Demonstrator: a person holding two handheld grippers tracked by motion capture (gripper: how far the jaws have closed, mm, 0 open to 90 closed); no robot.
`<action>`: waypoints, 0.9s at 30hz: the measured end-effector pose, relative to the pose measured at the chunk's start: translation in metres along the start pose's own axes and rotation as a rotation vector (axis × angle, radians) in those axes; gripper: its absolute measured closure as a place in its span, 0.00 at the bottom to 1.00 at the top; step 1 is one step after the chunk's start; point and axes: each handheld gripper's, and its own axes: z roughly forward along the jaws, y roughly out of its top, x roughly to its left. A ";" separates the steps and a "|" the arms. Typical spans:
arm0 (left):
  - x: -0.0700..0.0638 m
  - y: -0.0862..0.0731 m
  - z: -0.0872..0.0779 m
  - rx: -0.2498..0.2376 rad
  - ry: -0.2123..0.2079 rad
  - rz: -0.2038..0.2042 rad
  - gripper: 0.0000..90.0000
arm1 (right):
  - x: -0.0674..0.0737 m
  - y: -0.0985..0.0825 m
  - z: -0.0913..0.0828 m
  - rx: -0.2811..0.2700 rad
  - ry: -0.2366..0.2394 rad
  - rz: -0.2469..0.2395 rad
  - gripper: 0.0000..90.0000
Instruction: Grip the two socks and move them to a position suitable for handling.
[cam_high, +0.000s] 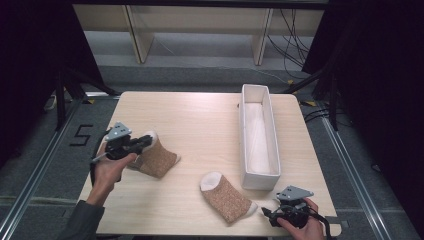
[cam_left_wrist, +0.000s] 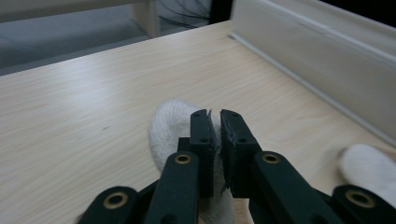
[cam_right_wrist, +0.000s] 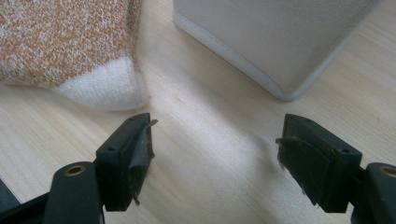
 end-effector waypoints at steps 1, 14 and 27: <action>-0.008 0.002 0.002 0.001 -0.026 0.015 0.92 | 0.000 0.000 0.000 0.000 0.000 0.001 0.29; -0.082 -0.017 0.032 0.123 -0.267 0.123 0.91 | 0.001 0.000 -0.001 0.003 0.002 -0.004 0.29; -0.104 -0.049 0.051 0.199 -0.375 0.077 0.70 | 0.001 0.000 -0.001 0.000 0.006 -0.003 0.29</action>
